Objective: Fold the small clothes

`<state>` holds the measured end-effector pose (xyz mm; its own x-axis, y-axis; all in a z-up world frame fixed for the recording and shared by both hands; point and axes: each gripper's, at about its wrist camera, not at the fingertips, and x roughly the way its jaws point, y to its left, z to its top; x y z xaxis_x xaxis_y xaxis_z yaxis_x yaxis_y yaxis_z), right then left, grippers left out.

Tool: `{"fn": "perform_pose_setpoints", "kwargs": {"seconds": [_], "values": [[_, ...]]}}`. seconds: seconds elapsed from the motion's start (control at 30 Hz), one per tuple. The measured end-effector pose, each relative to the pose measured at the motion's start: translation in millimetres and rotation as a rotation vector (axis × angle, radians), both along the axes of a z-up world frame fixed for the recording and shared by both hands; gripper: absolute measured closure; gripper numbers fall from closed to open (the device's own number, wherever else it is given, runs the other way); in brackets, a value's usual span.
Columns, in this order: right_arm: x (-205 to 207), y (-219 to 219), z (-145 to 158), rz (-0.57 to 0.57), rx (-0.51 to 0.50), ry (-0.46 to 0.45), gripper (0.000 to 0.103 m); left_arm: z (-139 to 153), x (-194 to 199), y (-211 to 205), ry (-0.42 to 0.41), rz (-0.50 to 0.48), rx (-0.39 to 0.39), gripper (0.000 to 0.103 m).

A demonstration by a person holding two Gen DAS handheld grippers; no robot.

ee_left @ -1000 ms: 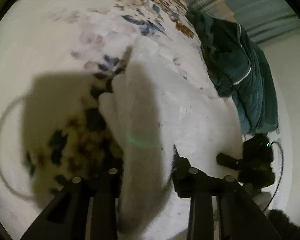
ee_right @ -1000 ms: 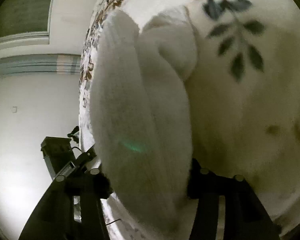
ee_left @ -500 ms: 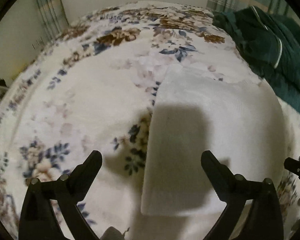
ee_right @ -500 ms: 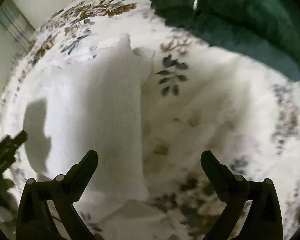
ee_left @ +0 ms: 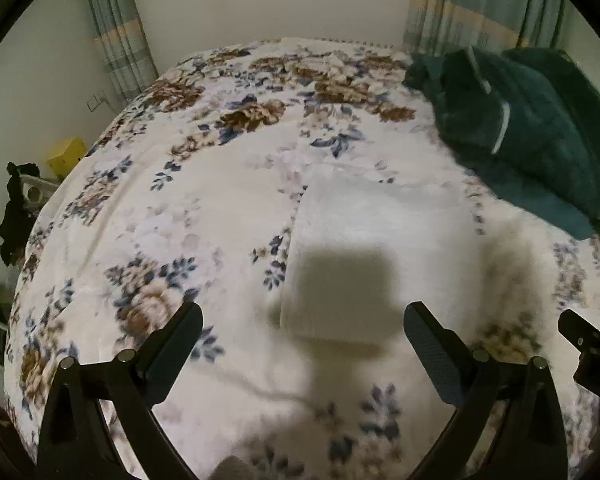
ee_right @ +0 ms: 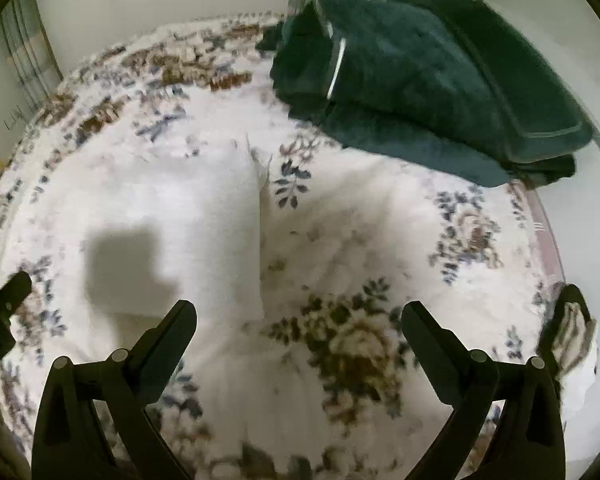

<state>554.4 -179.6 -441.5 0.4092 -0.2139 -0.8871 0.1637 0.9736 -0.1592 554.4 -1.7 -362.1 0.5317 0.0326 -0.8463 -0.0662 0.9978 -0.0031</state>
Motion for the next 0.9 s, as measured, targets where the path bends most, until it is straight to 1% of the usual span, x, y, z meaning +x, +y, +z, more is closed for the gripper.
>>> {"fn": "perform_pose_setpoints", "kwargs": {"seconds": [0.07,0.13,0.2,0.27,0.4,0.5,0.6,0.7,0.83,0.9], "values": [[-24.7,3.2,33.1,-0.003,-0.008,-0.018,0.0,26.6,-22.3,-0.4,-0.016,0.004,0.016,0.0],[-51.0,6.2,67.9,-0.005,-0.005,-0.04,0.0,52.8,-46.0,-0.4,-0.028,0.005,0.014,0.0],[-78.6,10.4,104.5,0.004,-0.006,-0.066,0.0,85.1,-73.3,0.3,-0.051,0.008,0.014,0.0],[-106.4,13.7,141.3,0.007,-0.012,-0.099,0.0,109.6,-94.1,1.4,-0.073,0.008,0.016,0.0],[-161.6,20.0,211.9,0.017,-0.026,-0.171,0.0,170.3,-145.4,0.6,-0.125,0.0,0.006,0.0],[-206.8,24.5,264.4,0.026,-0.032,-0.219,0.0,206.9,-178.6,-1.3,-0.154,-0.013,-0.003,0.0],[-246.0,29.9,303.6,0.041,-0.037,-0.261,0.0,242.7,-212.0,-4.7,-0.202,-0.034,0.004,0.0],[-283.1,34.3,339.5,0.055,-0.013,-0.287,0.0,268.8,-238.0,-3.8,-0.227,-0.041,-0.003,0.0],[-324.1,41.9,378.5,0.075,-0.019,-0.338,0.0,294.6,-266.6,-0.7,-0.255,-0.032,0.0,0.0],[-339.2,43.9,393.9,0.081,-0.02,-0.357,0.0,307.0,-281.5,2.1,-0.266,-0.018,-0.013,0.0]]}}
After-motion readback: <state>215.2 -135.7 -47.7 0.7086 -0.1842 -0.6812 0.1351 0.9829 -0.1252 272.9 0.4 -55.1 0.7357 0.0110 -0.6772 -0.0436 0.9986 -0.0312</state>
